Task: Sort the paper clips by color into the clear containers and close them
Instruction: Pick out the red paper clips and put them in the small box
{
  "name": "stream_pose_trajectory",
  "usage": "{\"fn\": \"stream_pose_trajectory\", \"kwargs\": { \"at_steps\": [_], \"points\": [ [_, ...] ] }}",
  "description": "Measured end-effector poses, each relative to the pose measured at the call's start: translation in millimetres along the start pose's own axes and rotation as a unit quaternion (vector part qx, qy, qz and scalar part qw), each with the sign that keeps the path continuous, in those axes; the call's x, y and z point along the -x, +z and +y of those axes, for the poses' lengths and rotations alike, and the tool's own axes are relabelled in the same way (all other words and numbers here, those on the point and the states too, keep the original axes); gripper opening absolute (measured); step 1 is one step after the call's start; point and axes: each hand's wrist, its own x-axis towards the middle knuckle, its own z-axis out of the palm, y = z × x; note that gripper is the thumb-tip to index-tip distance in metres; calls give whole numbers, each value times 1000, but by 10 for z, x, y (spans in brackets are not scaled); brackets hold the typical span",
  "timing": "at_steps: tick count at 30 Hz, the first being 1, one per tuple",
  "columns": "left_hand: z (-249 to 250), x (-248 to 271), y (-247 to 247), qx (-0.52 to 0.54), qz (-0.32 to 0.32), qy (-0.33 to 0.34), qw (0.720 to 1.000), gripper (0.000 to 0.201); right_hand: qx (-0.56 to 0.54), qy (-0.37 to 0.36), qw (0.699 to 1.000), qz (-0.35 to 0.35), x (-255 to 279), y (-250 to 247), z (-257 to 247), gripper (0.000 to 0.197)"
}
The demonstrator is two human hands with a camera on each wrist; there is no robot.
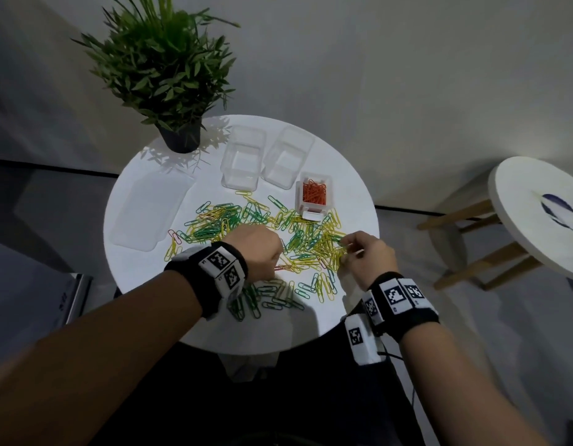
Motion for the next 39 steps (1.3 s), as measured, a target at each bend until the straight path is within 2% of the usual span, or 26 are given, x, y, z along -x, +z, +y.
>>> {"fn": "stream_pose_trajectory", "kwargs": {
  "at_steps": [2, 6, 11, 16, 19, 23, 27, 29, 32, 33, 36, 37, 39],
  "points": [
    [-89, 21, 16, 80, 7, -14, 997, 9, 17, -31, 999, -10, 43, 34, -22, 21],
    [-252, 64, 11, 189, 43, -34, 980, 4, 67, -101, 993, -3, 91, 78, -93, 12],
    [-324, 101, 7, 315, 90, -61, 943, 7, 129, -71, 988, -45, 27, 81, -147, 10],
    [-382, 82, 61, 382, 71, -65, 919, 18, 113, -62, 991, -35, 17, 70, -142, 16],
    [-419, 66, 128, 452, 32, -73, 888, 15, 101, -54, 991, -64, 46, 116, -145, 10],
    [-467, 74, 146, 508, 18, -88, 857, 9, 143, -60, 984, -86, 35, 124, -236, 4],
    [-487, 88, 140, 567, 13, -100, 818, 14, 187, -83, 973, -107, 27, 162, -321, 8],
    [-490, 91, 147, 579, 14, -109, 808, 16, 211, -107, 965, -111, 39, 203, -360, 10],
    [-506, 98, 155, 562, 25, -117, 819, 17, 200, -116, 966, -111, 55, 238, -422, 13],
    [-507, 105, 145, 531, 34, -120, 838, 17, 185, -110, 971, -106, 50, 238, -426, 13],
    [-463, 143, 29, 335, 65, -102, 934, 22, 115, -99, 985, -85, 19, 187, -405, 10],
    [-433, 159, -24, 275, 67, -84, 955, 26, 87, -95, 988, -84, 9, 155, -387, 12],
    [-396, 161, -120, 215, 64, -53, 973, 28, 50, -85, 991, -91, -12, 80, -347, 25]
  ]
}}
